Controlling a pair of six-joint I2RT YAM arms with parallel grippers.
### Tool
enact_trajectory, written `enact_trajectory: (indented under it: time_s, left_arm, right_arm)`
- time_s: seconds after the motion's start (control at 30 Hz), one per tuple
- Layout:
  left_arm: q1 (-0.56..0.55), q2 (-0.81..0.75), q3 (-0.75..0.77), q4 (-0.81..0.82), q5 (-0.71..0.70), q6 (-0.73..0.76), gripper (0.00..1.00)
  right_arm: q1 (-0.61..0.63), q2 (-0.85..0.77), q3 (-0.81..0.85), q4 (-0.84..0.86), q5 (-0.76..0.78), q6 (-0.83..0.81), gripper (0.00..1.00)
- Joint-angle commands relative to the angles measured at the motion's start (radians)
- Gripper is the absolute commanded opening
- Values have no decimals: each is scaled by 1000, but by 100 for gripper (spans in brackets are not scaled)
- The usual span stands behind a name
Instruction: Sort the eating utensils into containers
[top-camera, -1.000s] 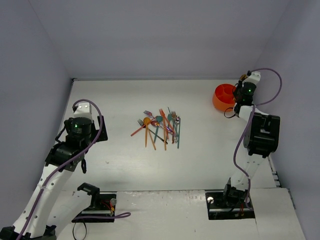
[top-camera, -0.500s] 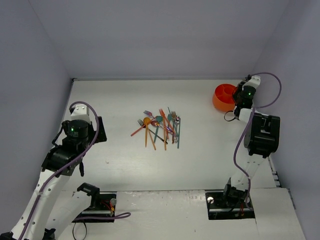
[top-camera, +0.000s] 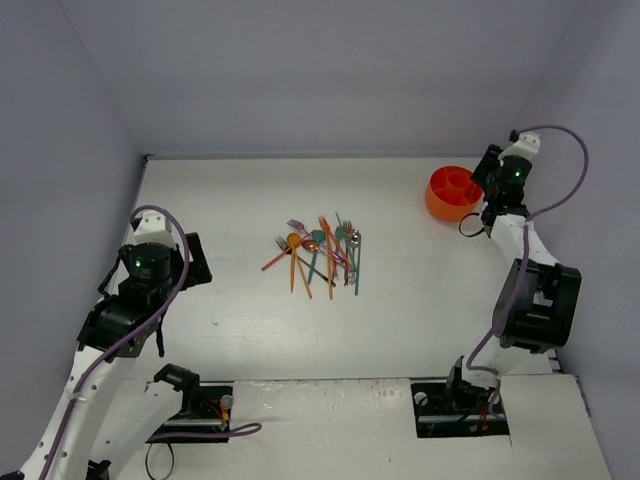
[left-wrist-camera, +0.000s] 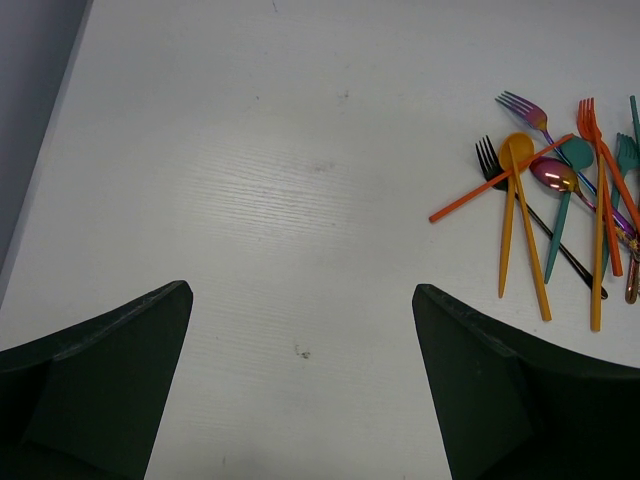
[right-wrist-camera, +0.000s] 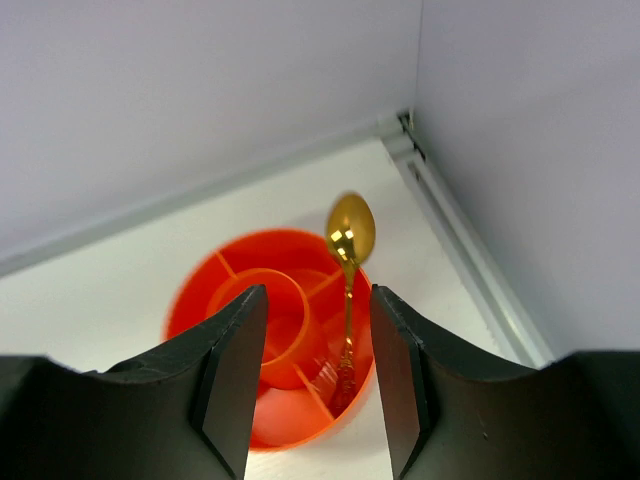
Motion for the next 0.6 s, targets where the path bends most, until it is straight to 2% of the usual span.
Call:
enact_trajectory:
  time_s: [0.0, 0.07, 0.17, 0.23, 0.37, 0.57]
  left_arm:
    - [-1, 12, 42, 30, 9, -37, 91]
    - [-2, 14, 45, 30, 9, -37, 91]
    - [-2, 19, 44, 29, 3, -13, 91]
    - [-2, 18, 47, 23, -2, 3, 91]
    - [-4, 17, 50, 7, -12, 22, 91]
    - [-4, 4, 48, -29, 7, 20, 91]
  right_arm:
    - [77, -204, 82, -243, 84, 4, 47]
    - [147, -260, 88, -377, 146, 24, 51]
    - [217, -313, 55, -459, 143, 133, 53]
    - [332, -333, 38, -512, 170, 153, 53]
    - [497, -316, 21, -654, 197, 210, 55]
    - [666, -230, -17, -691, 189, 324, 51]
